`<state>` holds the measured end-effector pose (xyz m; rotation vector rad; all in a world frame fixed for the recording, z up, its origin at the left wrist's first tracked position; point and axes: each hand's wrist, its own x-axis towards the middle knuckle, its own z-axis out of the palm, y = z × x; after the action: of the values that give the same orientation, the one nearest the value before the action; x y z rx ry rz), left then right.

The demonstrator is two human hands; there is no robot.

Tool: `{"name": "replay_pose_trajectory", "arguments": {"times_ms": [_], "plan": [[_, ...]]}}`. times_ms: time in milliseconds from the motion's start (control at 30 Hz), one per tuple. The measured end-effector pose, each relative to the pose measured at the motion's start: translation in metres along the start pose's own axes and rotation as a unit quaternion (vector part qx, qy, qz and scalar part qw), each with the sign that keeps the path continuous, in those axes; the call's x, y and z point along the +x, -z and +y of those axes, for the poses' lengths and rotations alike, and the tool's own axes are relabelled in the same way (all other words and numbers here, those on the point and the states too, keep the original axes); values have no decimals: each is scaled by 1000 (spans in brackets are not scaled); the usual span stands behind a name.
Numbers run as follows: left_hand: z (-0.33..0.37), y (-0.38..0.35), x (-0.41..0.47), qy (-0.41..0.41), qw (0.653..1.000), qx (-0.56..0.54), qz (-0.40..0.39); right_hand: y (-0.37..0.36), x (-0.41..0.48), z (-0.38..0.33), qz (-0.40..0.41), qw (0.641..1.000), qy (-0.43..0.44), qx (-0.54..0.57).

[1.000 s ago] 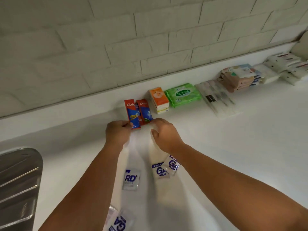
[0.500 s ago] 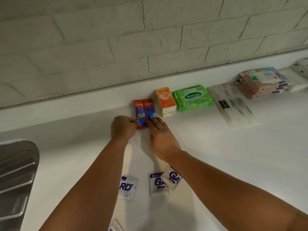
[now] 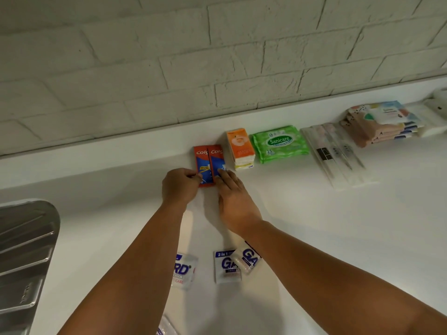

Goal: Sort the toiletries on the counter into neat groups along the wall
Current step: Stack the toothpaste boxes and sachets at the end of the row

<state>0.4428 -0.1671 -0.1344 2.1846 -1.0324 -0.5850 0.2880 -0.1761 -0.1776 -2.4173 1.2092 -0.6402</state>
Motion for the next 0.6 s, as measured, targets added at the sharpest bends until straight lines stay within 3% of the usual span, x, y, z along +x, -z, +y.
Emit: {"name": "replay_pose_trajectory", "arguments": {"times_ms": [467,600], "plan": [[-29,55,-63,-57,994,-62,-76,24,-65,-53,31,998,26,49],[-56,78,-92,-95,989,-27,-111,26,-87,-80,43,998,16,41]]}}
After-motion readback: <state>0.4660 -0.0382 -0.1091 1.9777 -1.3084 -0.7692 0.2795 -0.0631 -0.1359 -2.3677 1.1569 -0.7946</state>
